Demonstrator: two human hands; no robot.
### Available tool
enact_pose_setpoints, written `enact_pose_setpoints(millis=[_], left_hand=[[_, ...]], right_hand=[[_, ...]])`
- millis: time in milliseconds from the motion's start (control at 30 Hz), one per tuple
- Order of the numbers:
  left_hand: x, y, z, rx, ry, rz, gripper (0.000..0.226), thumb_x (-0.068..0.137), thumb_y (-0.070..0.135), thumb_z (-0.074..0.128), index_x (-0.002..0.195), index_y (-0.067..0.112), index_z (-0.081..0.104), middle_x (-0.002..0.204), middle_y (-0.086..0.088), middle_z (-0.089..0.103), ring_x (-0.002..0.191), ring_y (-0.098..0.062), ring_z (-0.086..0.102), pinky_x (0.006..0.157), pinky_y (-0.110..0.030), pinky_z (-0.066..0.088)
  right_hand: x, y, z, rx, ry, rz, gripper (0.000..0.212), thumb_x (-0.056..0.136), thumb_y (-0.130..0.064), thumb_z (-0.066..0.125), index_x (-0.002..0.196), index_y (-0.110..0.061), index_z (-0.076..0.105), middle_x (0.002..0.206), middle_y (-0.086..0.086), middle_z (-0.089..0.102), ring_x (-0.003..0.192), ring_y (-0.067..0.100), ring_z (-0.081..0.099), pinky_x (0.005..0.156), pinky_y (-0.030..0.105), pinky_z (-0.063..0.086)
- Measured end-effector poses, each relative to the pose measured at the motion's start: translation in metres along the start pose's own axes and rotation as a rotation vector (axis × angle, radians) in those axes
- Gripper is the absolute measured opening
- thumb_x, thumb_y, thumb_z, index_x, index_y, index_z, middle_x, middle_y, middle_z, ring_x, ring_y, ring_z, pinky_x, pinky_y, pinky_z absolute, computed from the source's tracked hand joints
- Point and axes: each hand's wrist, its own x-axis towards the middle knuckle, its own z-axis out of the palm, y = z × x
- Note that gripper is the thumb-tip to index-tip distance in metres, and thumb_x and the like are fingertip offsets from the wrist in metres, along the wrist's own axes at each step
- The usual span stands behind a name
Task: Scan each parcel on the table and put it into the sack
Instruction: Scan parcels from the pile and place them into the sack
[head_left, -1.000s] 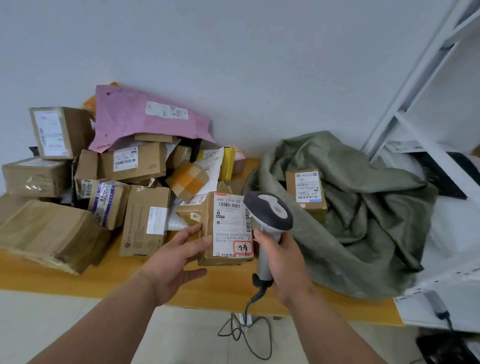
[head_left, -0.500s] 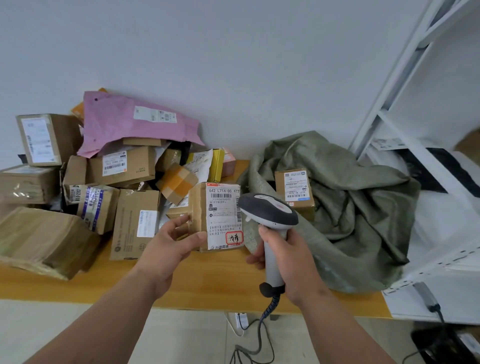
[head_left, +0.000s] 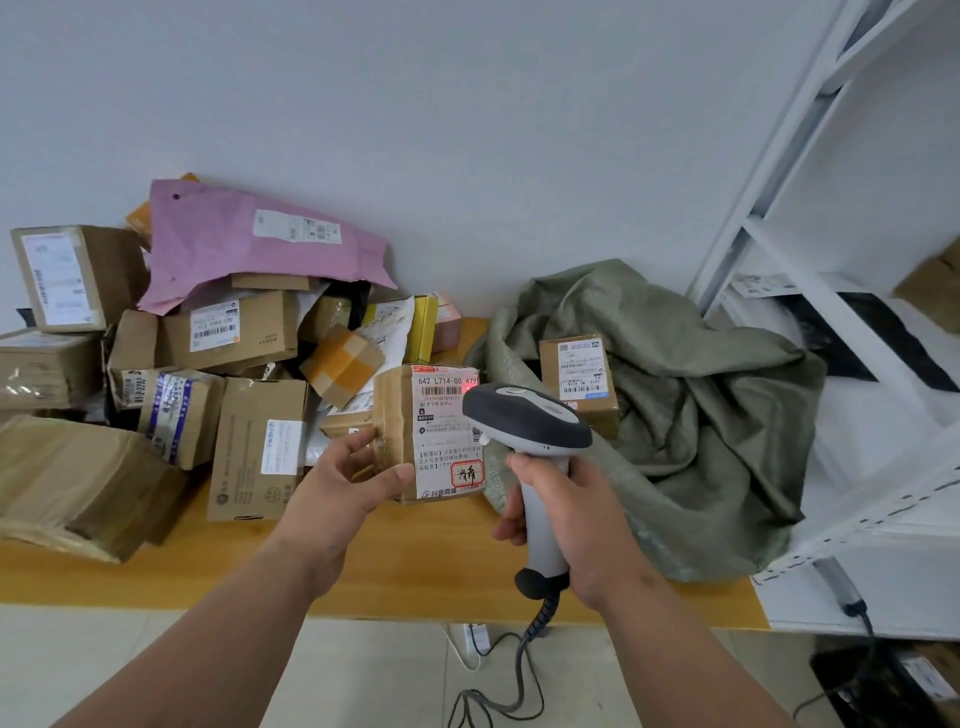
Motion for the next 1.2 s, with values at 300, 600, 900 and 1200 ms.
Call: enact_pose_setpoints(millis=[300, 600, 900, 1200], left_hand=[[0.011, 0.003, 0.004, -0.004, -0.046, -0.025, 0.074, 0.072, 0.021, 0.082, 0.137, 0.026, 0.049, 0.116, 0.004, 0.068, 0.116, -0.017, 0.059, 0.110, -0.047, 0.040], [0.039, 0.033, 0.017, 0.040, -0.125, -0.028, 0.077, 0.058, 0.039, 0.078, 0.130, 0.026, 0.053, 0.114, 0.002, 0.069, 0.104, -0.017, 0.066, 0.100, -0.043, 0.049], [0.079, 0.078, 0.084, 0.345, -0.296, 0.072, 0.095, 0.049, 0.071, 0.080, 0.132, 0.038, 0.047, 0.124, 0.012, 0.063, 0.113, -0.015, 0.062, 0.102, -0.046, 0.049], [0.120, 0.084, 0.225, 0.446, -0.456, -0.002, 0.045, 0.082, 0.044, 0.076, 0.119, 0.026, 0.057, 0.103, 0.002, 0.072, 0.092, -0.016, 0.071, 0.089, -0.039, 0.057]], right_hand=[[0.011, 0.003, 0.003, 0.018, 0.045, 0.023, 0.030, 0.094, -0.020, 0.060, 0.068, -0.005, 0.061, 0.063, 0.013, 0.062, 0.062, 0.028, 0.067, 0.061, 0.034, 0.050], [0.039, 0.007, -0.005, 0.060, 0.304, 0.074, 0.011, 0.091, -0.013, 0.068, 0.089, -0.002, 0.064, 0.058, 0.006, 0.066, 0.062, 0.023, 0.071, 0.059, 0.031, 0.051], [0.060, 0.007, -0.049, 0.130, 0.546, 0.002, 0.011, 0.090, -0.014, 0.068, 0.082, -0.007, 0.065, 0.065, 0.006, 0.070, 0.074, 0.032, 0.073, 0.067, 0.037, 0.053], [0.101, -0.011, -0.152, 0.266, 0.625, 0.001, 0.009, 0.090, -0.020, 0.072, 0.096, -0.020, 0.065, 0.095, 0.004, 0.076, 0.091, 0.020, 0.072, 0.080, 0.046, 0.061]])
